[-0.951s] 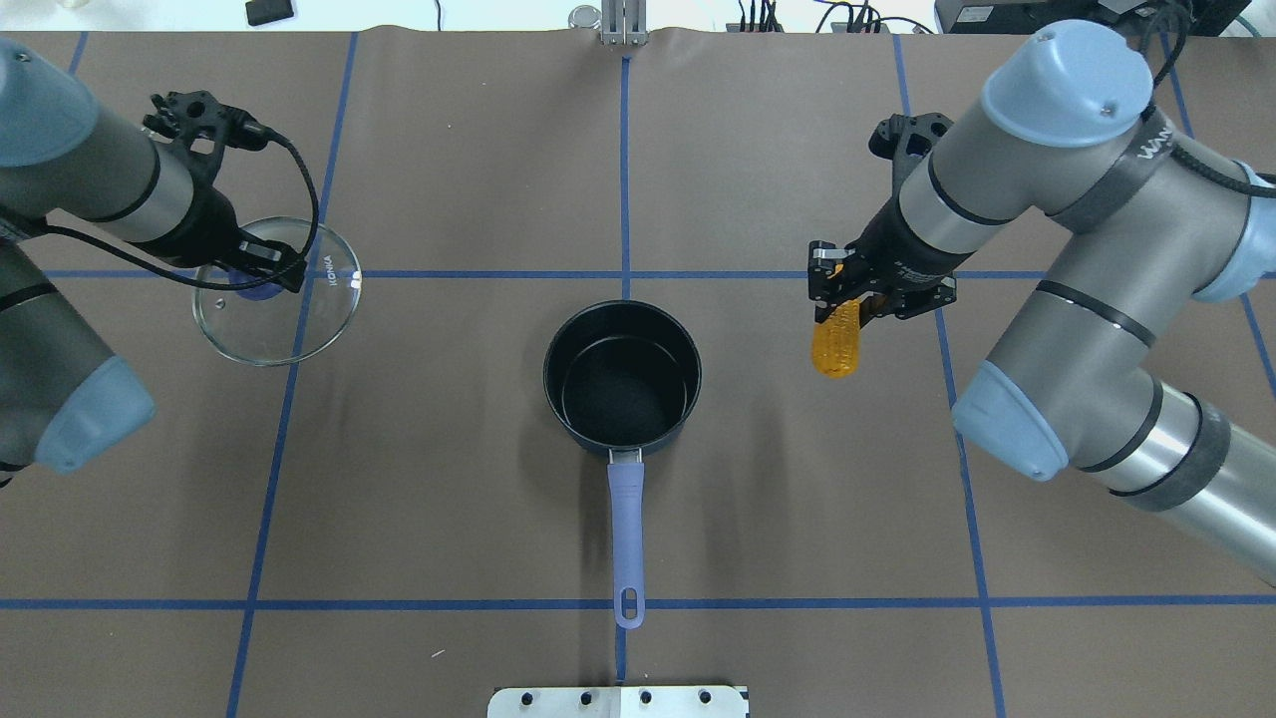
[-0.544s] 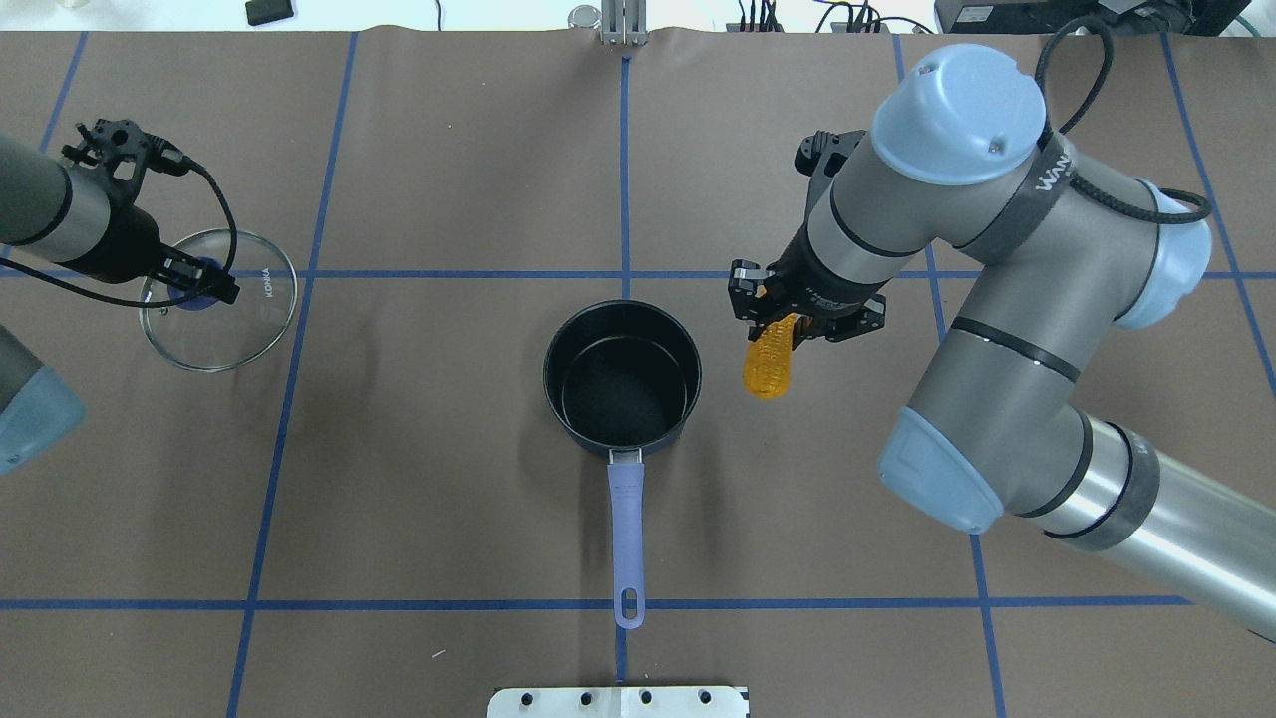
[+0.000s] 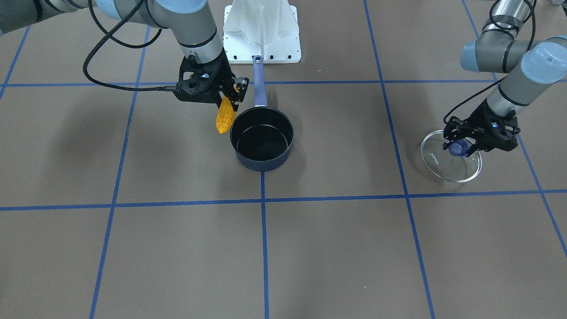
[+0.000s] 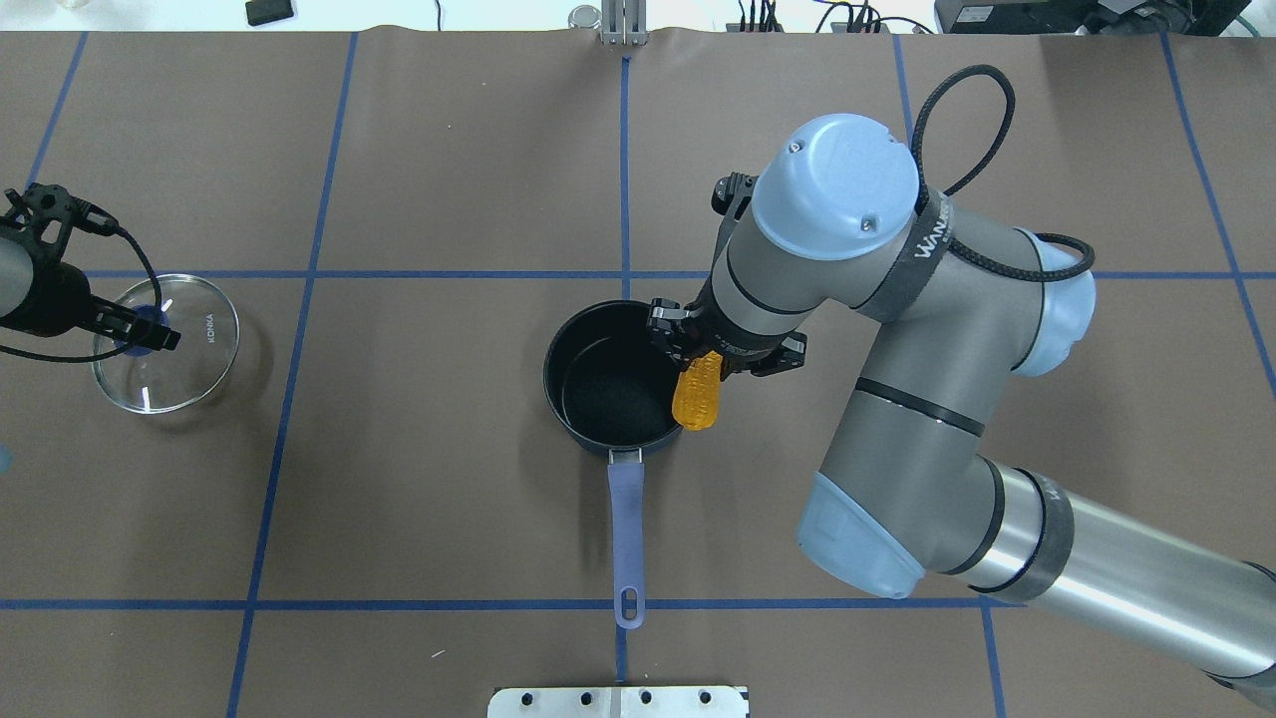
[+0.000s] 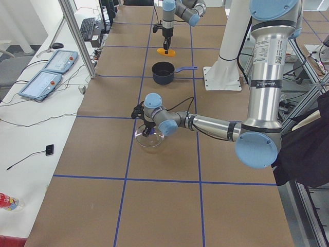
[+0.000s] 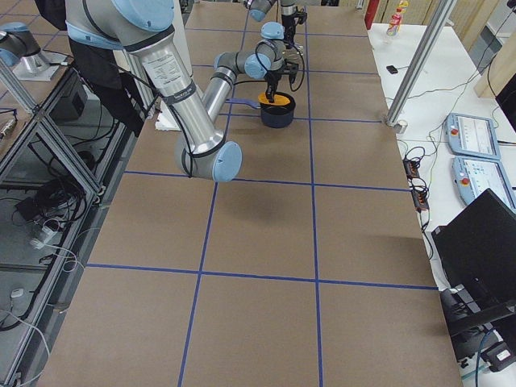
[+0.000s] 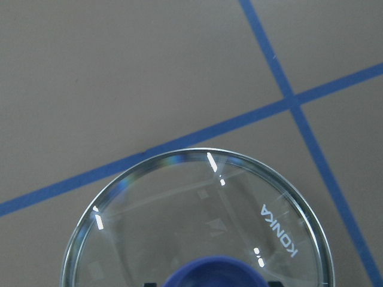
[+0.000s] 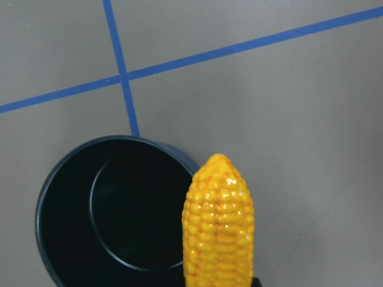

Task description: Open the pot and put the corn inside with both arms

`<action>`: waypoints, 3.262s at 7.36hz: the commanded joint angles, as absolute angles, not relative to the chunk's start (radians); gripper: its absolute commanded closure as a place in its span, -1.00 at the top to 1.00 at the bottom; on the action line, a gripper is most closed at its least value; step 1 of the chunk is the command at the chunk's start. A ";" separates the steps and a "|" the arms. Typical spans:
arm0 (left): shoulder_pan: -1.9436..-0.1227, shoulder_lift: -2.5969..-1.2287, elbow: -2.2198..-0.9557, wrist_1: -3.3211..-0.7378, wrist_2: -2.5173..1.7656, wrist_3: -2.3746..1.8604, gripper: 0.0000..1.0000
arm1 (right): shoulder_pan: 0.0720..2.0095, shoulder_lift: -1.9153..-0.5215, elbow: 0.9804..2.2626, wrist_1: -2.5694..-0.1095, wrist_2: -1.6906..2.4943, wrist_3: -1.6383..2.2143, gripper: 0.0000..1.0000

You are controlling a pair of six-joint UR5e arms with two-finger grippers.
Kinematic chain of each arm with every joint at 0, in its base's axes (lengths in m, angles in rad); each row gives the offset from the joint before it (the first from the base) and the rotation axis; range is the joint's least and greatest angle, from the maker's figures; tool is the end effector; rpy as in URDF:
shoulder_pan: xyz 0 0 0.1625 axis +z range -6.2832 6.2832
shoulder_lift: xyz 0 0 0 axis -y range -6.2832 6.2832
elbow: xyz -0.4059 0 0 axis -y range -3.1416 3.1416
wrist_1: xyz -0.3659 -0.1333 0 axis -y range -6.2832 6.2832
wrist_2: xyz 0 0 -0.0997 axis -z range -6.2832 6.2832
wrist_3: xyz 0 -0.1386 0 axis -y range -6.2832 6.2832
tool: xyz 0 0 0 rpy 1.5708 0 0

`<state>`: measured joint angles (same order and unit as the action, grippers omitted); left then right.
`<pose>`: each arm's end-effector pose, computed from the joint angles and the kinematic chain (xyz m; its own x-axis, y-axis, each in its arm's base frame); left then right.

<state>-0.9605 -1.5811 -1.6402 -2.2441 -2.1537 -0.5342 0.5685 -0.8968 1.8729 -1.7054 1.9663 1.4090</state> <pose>0.2518 -0.4595 0.5555 0.6161 0.3729 -0.6938 -0.1214 0.9153 0.3841 -0.4796 -0.4012 0.1874 0.5952 0.2039 0.7773 -0.1609 0.9779 -0.1333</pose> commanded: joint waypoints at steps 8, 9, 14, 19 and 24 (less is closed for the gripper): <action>-0.957 -1.562 -1.595 -2.269 -2.158 -0.531 0.08 | 0.558 -0.816 1.770 -1.700 1.945 1.413 -0.66; -0.959 -1.562 -1.597 -2.269 -2.158 -0.531 0.31 | 0.558 -0.816 1.770 -1.700 1.945 1.413 -0.66; -0.977 -1.557 -1.647 -2.281 -2.184 -0.532 0.96 | 0.534 -0.810 1.680 -1.620 1.918 1.419 -0.65; -1.051 -1.562 -1.655 -2.269 -2.296 -0.532 0.96 | 0.486 -0.801 1.654 -1.601 1.849 1.416 1.00; -1.184 -1.562 -1.644 -2.220 -2.404 -0.422 0.96 | 0.866 -0.998 1.736 -1.598 2.060 0.914 1.00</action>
